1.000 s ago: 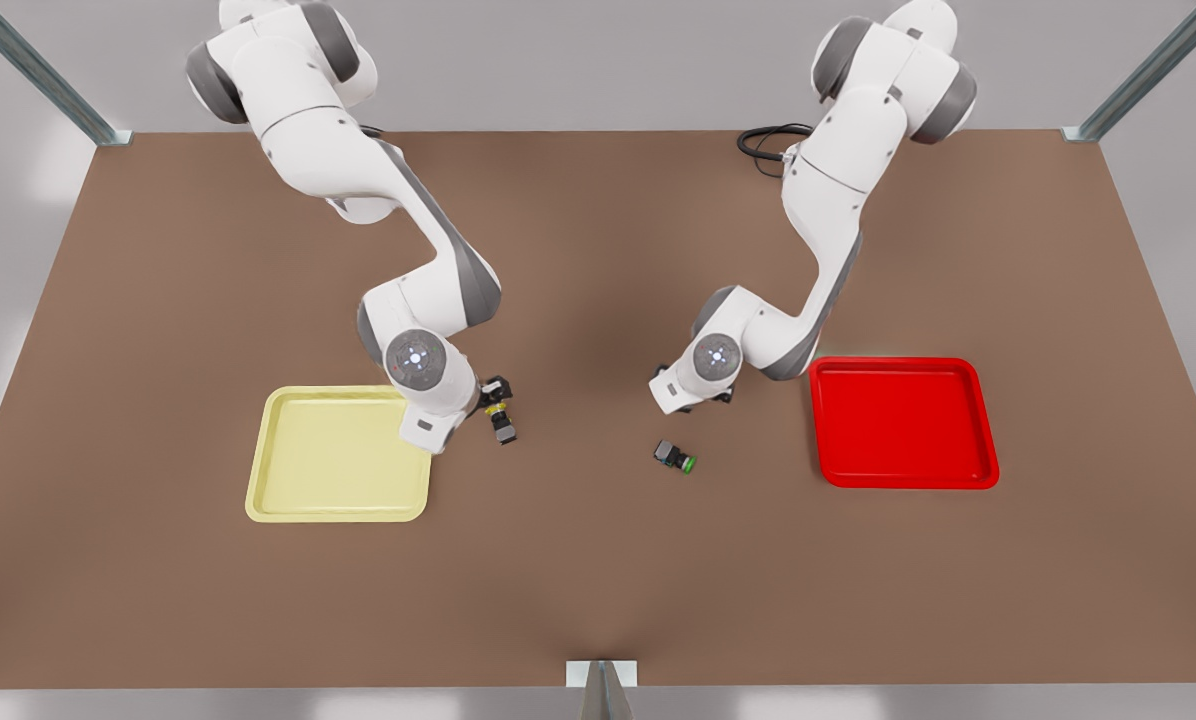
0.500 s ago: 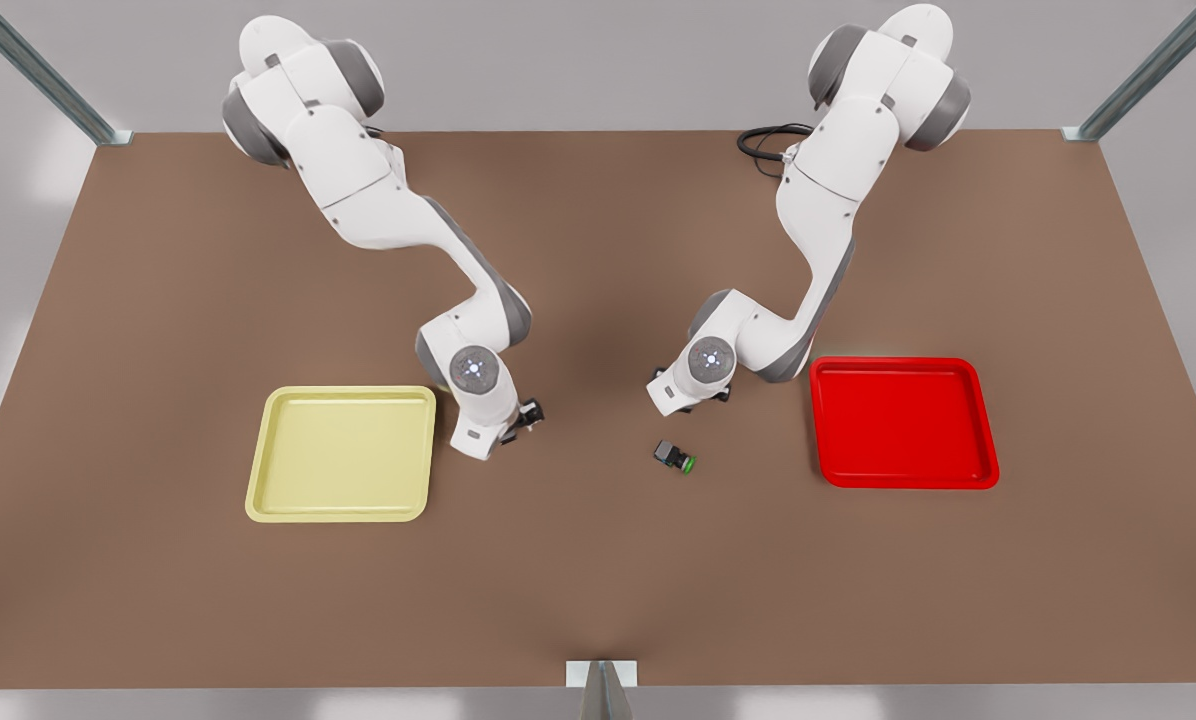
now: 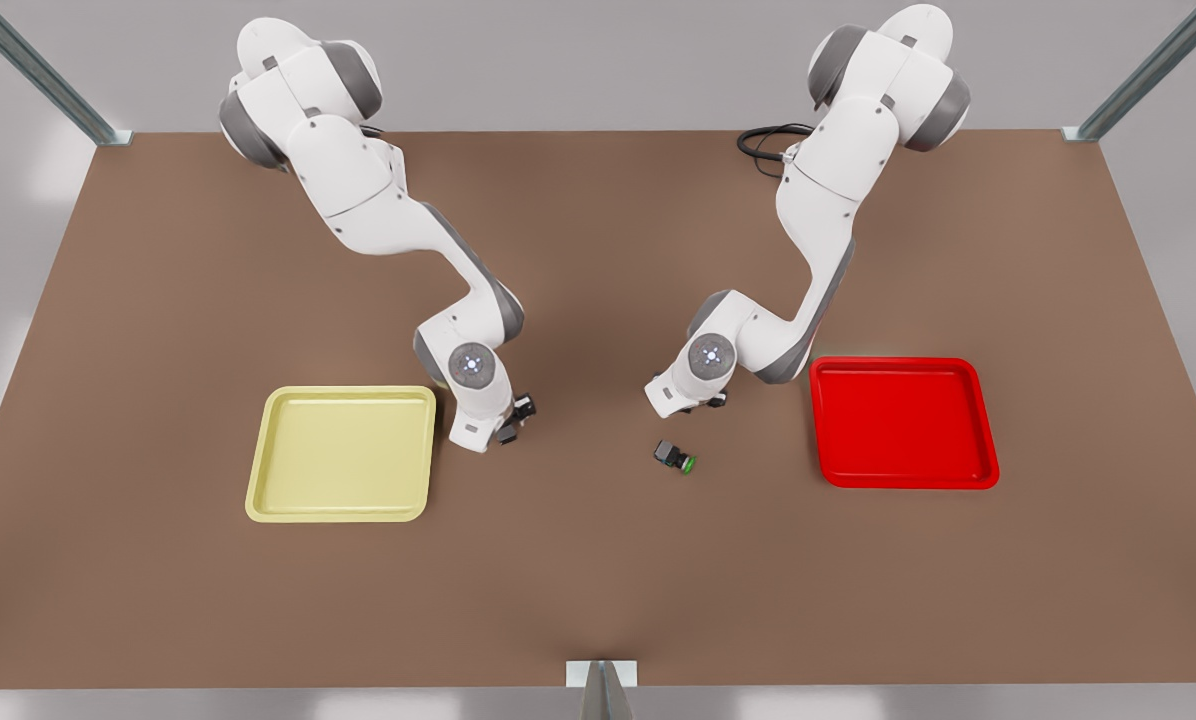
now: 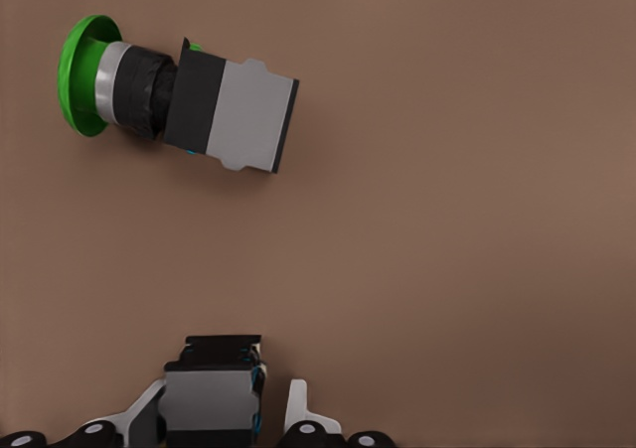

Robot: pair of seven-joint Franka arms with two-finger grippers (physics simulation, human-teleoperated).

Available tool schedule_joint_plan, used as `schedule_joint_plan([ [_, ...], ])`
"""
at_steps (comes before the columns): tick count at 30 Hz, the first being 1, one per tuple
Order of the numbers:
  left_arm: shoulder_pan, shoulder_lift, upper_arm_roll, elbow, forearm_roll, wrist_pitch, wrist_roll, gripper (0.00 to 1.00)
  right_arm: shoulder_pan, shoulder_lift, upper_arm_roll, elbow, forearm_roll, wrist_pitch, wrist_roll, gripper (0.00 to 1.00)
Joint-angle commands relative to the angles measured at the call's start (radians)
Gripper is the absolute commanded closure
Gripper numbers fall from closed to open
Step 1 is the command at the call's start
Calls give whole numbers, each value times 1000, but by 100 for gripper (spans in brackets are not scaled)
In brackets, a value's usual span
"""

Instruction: Place the switches on the corresponding trays according to their colors

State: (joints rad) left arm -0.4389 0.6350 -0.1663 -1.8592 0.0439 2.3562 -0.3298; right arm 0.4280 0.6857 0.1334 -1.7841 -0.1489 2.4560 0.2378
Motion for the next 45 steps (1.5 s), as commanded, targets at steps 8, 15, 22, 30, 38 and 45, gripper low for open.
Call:
schedule_joint_plan([
  [8,0,0,1,2,37,2,0,36,-3,3,11,0,2,-9,0,50],
  [15,0,2,2,2,39,3,0,46,-3,3,11,0,2,-3,-2,50],
  [22,0,9,4,5,39,5,-2,46,-75,-35,34,-5,2,-14,-40,48],
  [30,28,-44,34,2,76,-60,40,49,-399,-295,20,-350,5,44,-396,48],
  [38,453,-129,62,-8,152,-236,419,48,-423,-219,-58,-336,6,81,-402,0],
  [45,453,-198,62,-5,157,-366,400,0,-410,-250,-97,12,124,-319,-403,0],
])
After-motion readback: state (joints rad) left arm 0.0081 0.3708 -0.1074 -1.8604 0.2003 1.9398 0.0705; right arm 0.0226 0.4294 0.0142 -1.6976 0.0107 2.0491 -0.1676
